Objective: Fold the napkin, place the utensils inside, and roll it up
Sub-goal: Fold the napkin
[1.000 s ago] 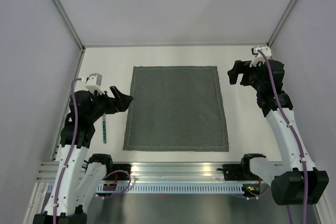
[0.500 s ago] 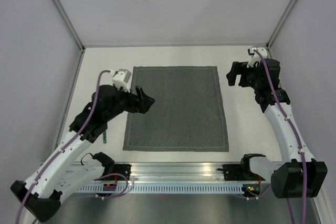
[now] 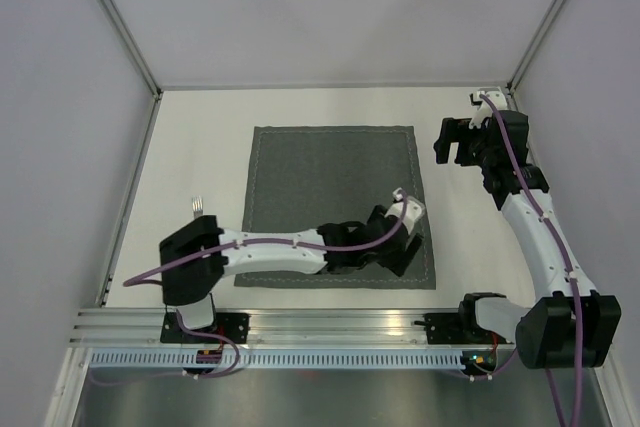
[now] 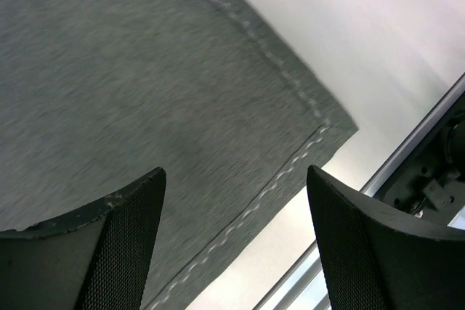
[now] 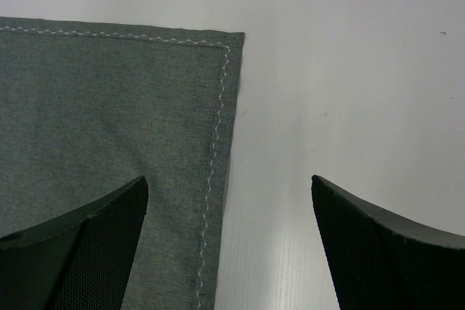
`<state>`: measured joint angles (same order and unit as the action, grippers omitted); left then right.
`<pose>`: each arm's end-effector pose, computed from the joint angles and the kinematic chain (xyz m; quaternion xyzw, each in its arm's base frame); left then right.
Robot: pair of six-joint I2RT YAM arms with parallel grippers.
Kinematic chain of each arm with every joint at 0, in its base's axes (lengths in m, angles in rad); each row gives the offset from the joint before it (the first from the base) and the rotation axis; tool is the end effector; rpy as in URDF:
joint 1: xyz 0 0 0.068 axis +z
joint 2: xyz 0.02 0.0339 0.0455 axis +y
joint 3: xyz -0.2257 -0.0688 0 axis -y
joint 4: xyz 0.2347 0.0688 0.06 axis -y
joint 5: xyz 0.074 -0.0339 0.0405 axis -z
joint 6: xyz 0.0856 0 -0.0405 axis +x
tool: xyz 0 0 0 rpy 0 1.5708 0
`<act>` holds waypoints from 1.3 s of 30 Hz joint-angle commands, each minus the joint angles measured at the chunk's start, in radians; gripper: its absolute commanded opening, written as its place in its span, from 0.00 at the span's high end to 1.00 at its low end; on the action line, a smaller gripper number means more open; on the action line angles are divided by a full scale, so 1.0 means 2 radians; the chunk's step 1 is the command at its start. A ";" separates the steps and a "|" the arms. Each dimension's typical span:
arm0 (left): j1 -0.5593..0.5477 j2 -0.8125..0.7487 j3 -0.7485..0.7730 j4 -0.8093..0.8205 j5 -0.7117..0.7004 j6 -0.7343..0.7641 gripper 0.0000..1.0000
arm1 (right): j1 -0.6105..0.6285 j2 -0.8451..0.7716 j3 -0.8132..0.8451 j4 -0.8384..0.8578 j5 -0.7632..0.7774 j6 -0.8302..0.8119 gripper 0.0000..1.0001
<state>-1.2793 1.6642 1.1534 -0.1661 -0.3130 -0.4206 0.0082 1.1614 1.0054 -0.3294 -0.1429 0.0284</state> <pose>0.1391 -0.3720 0.1785 0.3096 0.8379 -0.2280 0.3874 0.3116 0.0147 0.2693 -0.0282 0.8545 0.0705 0.5139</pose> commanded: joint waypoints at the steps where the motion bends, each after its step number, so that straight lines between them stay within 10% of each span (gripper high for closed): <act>1: -0.028 0.068 0.065 0.050 -0.022 0.023 0.19 | 0.000 0.004 0.021 -0.006 0.021 -0.002 0.02; 28: -0.095 0.277 0.180 0.093 -0.039 0.071 0.35 | 0.000 0.016 0.022 -0.006 0.027 -0.003 0.02; 39: -0.099 0.273 0.170 0.086 -0.067 0.075 0.72 | 0.000 0.014 0.021 -0.006 0.027 -0.002 0.02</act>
<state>-1.4685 2.2024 1.4803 -0.0017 -0.4183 -0.3038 0.0082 1.1934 1.0054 -0.3298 -0.1143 0.0250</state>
